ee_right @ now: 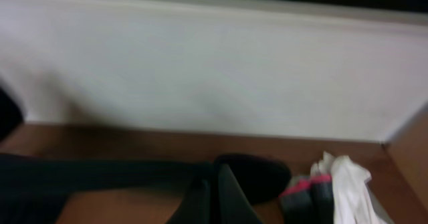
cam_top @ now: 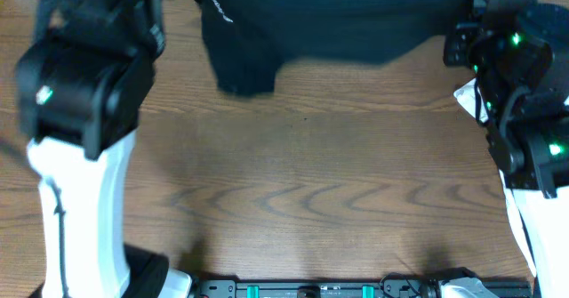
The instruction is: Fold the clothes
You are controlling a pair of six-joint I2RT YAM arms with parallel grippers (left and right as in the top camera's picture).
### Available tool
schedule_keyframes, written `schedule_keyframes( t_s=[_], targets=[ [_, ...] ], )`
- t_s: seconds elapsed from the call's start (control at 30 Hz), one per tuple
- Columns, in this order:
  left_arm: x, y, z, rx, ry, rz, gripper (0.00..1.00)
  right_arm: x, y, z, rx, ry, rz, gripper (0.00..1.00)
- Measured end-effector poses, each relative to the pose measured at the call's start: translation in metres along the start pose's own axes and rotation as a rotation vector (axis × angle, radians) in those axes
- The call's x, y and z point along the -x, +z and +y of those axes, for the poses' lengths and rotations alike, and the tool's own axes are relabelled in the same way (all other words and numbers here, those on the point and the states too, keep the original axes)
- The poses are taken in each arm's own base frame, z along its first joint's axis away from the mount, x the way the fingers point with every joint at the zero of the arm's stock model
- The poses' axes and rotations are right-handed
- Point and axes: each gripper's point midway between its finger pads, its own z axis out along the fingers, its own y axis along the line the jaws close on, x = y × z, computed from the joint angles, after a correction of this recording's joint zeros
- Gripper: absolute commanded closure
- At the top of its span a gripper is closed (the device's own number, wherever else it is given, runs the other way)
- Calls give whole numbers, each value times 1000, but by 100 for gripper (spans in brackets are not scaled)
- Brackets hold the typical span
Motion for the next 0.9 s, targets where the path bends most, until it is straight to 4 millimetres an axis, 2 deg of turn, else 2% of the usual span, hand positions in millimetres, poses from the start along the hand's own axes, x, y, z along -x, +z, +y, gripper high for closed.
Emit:
schedule_keyframes(
  t_s=[0.07, 0.2, 0.33, 0.4, 0.47, 0.53, 0.6, 0.63, 0.8, 0.9],
  targets=[
    [-14, -18, 7, -10, 21, 48, 94, -15, -8, 0, 10, -18, 66, 98],
    [-61, -40, 7, -55, 91, 226, 94, -67, -19, 8, 71, -55, 280, 95],
    [-101, -40, -7, -113, 172, 389, 94, -120, -34, 14, 122, -85, 511, 92],
    [-115, -39, -13, -134, 202, 447, 92, -136, -43, 16, 142, -104, 587, 82],
    [-123, -38, -17, -148, 223, 482, 83, -145, -50, 17, 162, -125, 628, 72],
    [-125, -41, -16, -153, 232, 490, 74, -150, -56, 18, 184, -145, 652, 67],
    [-124, -47, -12, -152, 232, 482, 60, -152, -60, 18, 197, -157, 663, 62],
    [-123, -51, -10, -150, 228, 473, 57, -152, -62, 18, 202, -163, 663, 60],
    [-111, -80, 11, -130, 179, 396, 55, -145, -70, 19, 218, -176, 627, 46],
    [-104, -99, 22, -124, 148, 343, 55, -140, -70, 19, 218, -174, 598, 46]
  ],
)
